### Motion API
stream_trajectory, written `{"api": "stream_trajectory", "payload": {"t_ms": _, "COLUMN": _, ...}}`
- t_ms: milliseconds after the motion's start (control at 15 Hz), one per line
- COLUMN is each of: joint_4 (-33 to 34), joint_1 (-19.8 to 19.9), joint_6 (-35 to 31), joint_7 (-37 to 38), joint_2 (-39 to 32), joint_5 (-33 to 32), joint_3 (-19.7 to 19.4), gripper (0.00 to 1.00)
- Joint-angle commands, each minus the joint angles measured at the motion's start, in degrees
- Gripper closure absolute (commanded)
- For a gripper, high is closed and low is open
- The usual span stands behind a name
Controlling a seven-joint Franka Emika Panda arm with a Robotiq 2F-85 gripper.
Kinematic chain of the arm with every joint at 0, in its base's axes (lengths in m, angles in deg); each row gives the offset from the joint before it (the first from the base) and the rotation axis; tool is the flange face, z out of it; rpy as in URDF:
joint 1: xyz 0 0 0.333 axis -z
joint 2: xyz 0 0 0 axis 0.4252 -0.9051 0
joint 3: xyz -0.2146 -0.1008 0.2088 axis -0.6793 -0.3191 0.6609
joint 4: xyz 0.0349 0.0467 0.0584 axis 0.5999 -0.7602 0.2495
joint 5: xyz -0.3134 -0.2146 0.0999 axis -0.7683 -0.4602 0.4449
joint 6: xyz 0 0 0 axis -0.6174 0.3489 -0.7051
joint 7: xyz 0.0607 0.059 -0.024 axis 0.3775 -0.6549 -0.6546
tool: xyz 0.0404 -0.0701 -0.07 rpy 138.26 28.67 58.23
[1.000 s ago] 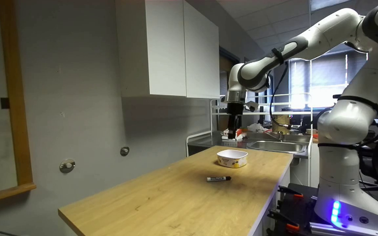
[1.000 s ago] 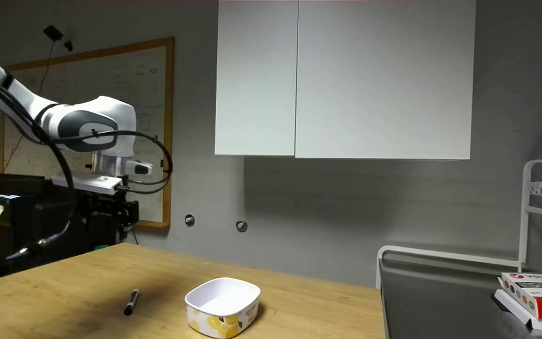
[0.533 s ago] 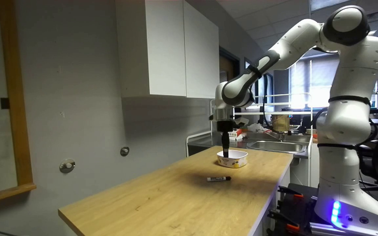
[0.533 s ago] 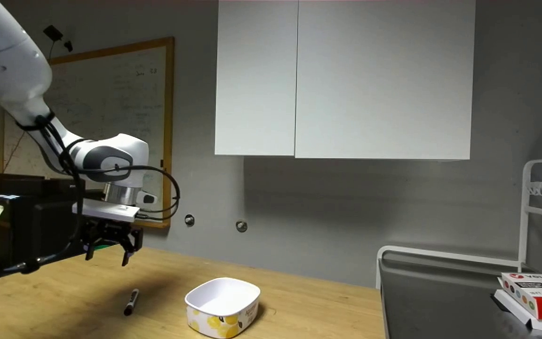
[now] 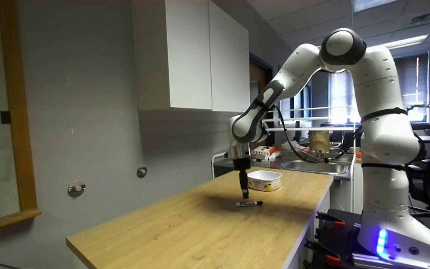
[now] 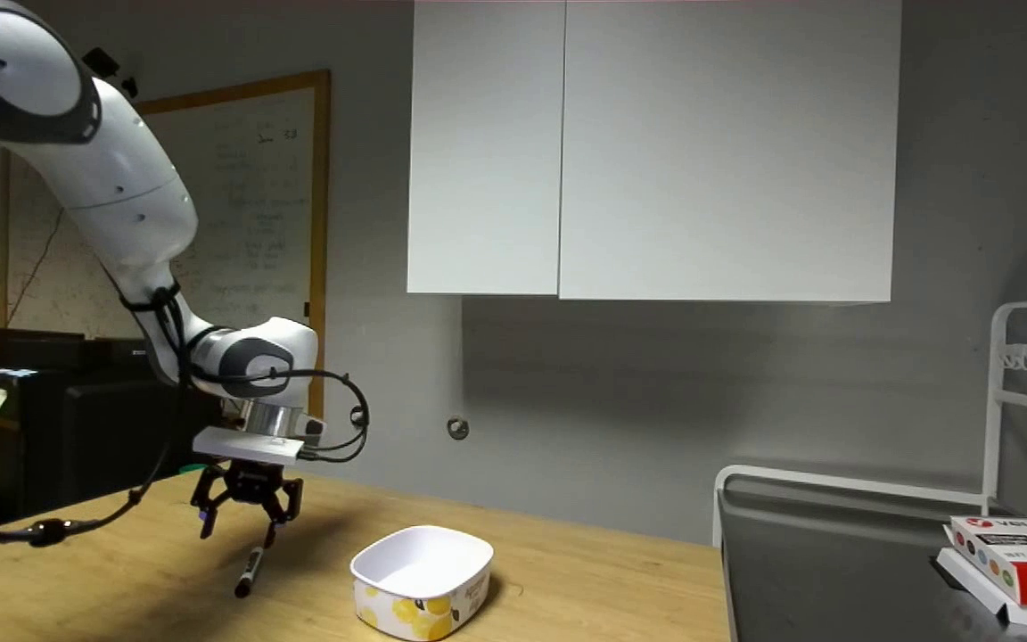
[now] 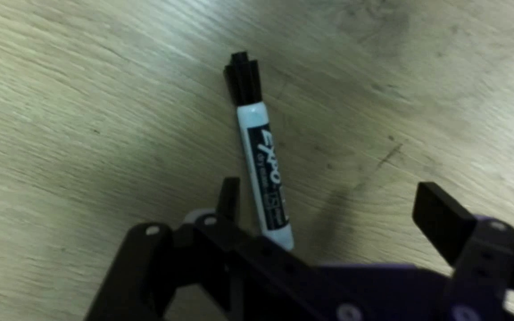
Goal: Put the marker in the bowl
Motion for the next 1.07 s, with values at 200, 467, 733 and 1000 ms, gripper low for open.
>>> {"api": "stream_trajectory", "payload": {"t_ms": 200, "joint_4": 9.14, "joint_1": 5.28, "joint_6": 1.84, "joint_7": 0.56, "joint_2": -10.69, "joint_5": -3.86, "joint_3": 3.25, "gripper": 0.00}}
{"api": "stream_trajectory", "payload": {"t_ms": 467, "joint_4": 9.37, "joint_1": 6.72, "joint_6": 1.66, "joint_7": 0.39, "joint_2": -12.22, "joint_5": -5.02, "joint_3": 4.33, "gripper": 0.00}}
{"api": "stream_trajectory", "payload": {"t_ms": 733, "joint_4": 8.35, "joint_1": 7.12, "joint_6": 0.99, "joint_7": 0.98, "joint_2": -11.66, "joint_5": -5.75, "joint_3": 4.90, "gripper": 0.41}}
{"api": "stream_trajectory", "payload": {"t_ms": 1000, "joint_4": 7.01, "joint_1": 6.71, "joint_6": 1.47, "joint_7": 2.26, "joint_2": -9.61, "joint_5": -5.86, "joint_3": 5.58, "gripper": 0.70}}
